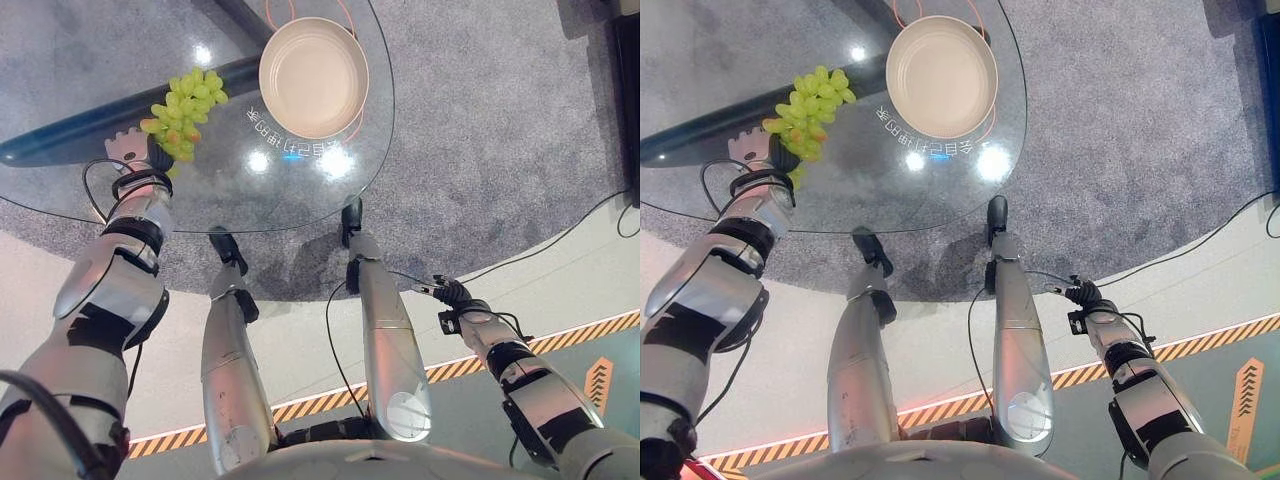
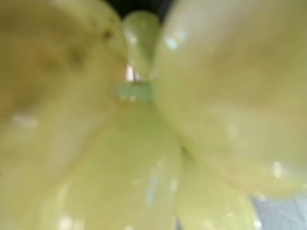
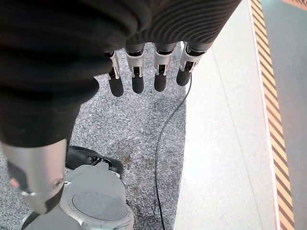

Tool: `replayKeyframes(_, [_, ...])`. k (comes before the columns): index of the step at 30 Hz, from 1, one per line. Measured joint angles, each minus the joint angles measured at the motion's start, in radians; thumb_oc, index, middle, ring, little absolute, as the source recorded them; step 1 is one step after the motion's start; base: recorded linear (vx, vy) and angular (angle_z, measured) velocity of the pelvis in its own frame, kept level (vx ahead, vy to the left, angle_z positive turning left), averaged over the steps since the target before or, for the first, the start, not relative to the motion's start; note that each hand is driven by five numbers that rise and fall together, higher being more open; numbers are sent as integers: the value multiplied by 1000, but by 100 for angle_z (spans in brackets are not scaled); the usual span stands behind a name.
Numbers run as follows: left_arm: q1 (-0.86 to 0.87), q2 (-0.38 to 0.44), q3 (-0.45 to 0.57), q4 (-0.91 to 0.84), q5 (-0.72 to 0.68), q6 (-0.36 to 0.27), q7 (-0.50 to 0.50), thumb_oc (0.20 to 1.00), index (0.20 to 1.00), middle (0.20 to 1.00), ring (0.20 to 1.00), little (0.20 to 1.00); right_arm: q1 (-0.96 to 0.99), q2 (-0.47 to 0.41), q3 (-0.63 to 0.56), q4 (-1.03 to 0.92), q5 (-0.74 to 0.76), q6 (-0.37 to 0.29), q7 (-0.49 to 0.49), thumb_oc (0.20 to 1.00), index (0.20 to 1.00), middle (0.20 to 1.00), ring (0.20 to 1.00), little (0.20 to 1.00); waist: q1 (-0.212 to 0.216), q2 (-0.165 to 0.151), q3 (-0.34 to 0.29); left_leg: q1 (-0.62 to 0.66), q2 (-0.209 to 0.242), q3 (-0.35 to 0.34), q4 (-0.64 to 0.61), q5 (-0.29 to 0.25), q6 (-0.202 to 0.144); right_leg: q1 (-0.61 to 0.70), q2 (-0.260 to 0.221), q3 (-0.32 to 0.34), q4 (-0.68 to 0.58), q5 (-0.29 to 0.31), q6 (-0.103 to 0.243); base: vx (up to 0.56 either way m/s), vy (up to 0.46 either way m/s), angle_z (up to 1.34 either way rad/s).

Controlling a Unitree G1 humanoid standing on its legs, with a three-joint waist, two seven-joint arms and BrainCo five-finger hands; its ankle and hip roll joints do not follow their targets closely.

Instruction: Pick up fruits into the plate

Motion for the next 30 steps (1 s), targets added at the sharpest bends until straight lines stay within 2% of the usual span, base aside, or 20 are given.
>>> replayKeyframes(4, [34, -1, 8, -7, -41, -11, 12, 200, 200, 200, 200, 200, 1, 1, 1, -26, -1, -6, -16, 1000, 1000, 1000, 1000, 1000, 1, 0, 0, 21, 0, 3, -4, -3, 0, 25, 0, -1, -11, 0, 0, 0, 0, 0])
replayKeyframes(11, [116, 7, 66, -125, -176, -138, 101, 200, 200, 200, 200, 200, 25, 1, 1, -85, -3, -45, -56, 1000, 1000, 1000, 1000, 1000, 34, 0, 0, 106, -7, 7, -36, -3, 0, 104, -4, -8, -30, 4, 2, -2, 13, 0])
replayKeyframes(15, [207, 34, 151, -293, -216, -210, 154, 200, 200, 200, 200, 200, 75, 0, 1, -165, -3, -72, -66, 1000, 1000, 1000, 1000, 1000, 55, 1, 1, 209, -16, 18, -88, 9, -1, 196, -9, -12, -62, 5, 4, 20, 57, 1])
replayKeyframes(20, [392, 60, 295, -532, -213, -269, 208, 200, 200, 200, 200, 200, 181, -3, -12, -296, -4, -110, -64, 1000, 1000, 1000, 1000, 1000, 91, 7, 1, 404, -24, 21, -176, 24, -5, 391, -11, -42, -133, 4, 9, 109, 47, 7])
replayKeyframes(23, [481, 103, 346, -653, -206, -284, 217, 200, 200, 200, 200, 200, 237, -11, -26, -399, -41, -128, -65, 1000, 1000, 1000, 1000, 1000, 109, 15, -1, 484, -32, 20, -221, 30, -3, 474, -15, -55, -174, 2, 16, 119, 45, 10])
replayKeyframes(26, [587, 158, 418, -756, -193, -304, 213, 200, 200, 200, 200, 200, 294, -20, -84, -564, -30, -130, -16, 1000, 1000, 1000, 1000, 1000, 112, 33, -8, 539, -49, 21, -253, 39, 2, 535, -27, -62, -207, 15, 31, 113, 63, 8])
replayKeyframes(28, [663, 161, 460, -817, -192, -309, 202, 200, 200, 200, 200, 200, 349, -16, -123, -641, 70, -130, 89, 1000, 1000, 1000, 1000, 1000, 122, 60, -55, 568, -58, 21, -281, 38, 2, 574, -30, -68, -246, 20, 38, 125, 39, 9])
replayKeyframes(30, [715, 169, 494, -868, -181, -310, 168, 200, 200, 200, 200, 200, 368, -6, -140, -661, 137, -114, 200, 1000, 1000, 1000, 1000, 1000, 130, 78, -74, 601, -58, 20, -300, 40, 3, 616, -28, -78, -279, 30, 44, 132, 4, 5])
